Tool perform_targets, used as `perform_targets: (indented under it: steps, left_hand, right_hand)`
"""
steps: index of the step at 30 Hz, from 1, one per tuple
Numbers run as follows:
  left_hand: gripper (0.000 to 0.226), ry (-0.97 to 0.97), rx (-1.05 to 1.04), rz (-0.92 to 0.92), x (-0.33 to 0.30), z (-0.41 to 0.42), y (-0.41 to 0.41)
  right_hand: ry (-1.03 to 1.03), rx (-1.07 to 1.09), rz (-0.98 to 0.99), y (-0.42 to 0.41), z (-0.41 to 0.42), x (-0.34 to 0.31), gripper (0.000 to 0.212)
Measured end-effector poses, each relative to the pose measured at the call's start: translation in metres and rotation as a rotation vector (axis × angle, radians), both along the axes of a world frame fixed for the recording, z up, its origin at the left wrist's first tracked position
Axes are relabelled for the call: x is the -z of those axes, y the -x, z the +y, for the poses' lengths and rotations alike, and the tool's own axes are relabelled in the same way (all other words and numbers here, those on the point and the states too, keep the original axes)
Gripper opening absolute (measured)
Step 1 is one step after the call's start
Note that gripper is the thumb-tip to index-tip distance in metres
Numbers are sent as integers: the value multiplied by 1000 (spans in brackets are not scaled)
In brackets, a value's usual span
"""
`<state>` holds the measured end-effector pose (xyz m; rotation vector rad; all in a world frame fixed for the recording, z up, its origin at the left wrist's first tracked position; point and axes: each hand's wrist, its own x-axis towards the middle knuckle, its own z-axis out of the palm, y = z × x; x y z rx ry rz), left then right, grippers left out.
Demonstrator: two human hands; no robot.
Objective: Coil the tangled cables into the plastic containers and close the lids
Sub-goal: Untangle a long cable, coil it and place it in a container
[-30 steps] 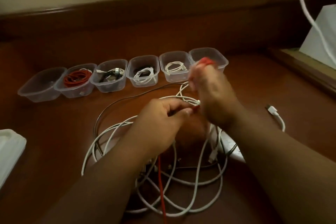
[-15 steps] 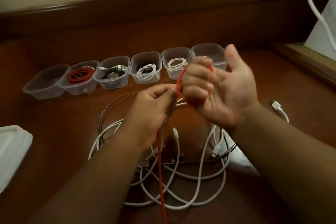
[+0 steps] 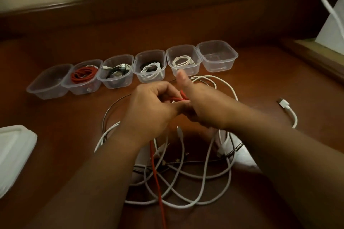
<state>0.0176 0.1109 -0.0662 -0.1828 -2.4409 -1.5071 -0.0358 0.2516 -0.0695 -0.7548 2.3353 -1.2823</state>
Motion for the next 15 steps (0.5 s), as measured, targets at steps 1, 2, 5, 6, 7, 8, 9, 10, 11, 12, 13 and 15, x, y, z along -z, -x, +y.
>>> perform_targets:
  steps: [1, 2, 5, 6, 7, 8, 9, 10, 11, 12, 13, 15]
  left_hand:
    - [35, -64, 4, -13, 1, 1, 0]
    - [37, -141, 11, -39, 2, 2, 1]
    - [39, -225, 35, -104, 7, 2, 5]
    - [40, -222, 43, -120, 8, 2, 6]
    - [40, -227, 56, -143, 9, 1, 7]
    - [39, -247, 73, -180, 8, 0, 7]
    - [36, -273, 91, -216, 8, -1, 8]
    - [32, -294, 112, -245, 6, -2, 8]
    - [29, -299, 126, -264, 4, -3, 8]
    - [28, -294, 135, -278, 4, -4, 8]
    - [30, -289, 141, -287, 3, -5, 8]
    - [33, -319, 148, -307, 4, -6, 8]
  right_hand:
    - [65, -39, -190, 1, 3, -3, 79]
    - [124, -69, -341, 1, 6, -5, 79]
    - [156, -146, -560, 7, 13, -4, 83]
    - [144, -178, -598, 8, 13, -4, 84]
    - [139, -206, -628, 9, 14, -4, 83]
    - [138, -229, -657, 10, 14, -4, 83]
    - [141, -250, -689, 11, 14, -5, 84]
    - [149, -269, -724, 12, 14, -5, 84]
    - [158, -292, -758, 13, 14, -5, 85]
    - [166, -326, -793, 14, 14, -4, 86]
    - [177, -374, -829, 15, 14, -3, 86]
    - [211, -471, -880, 14, 13, -2, 86]
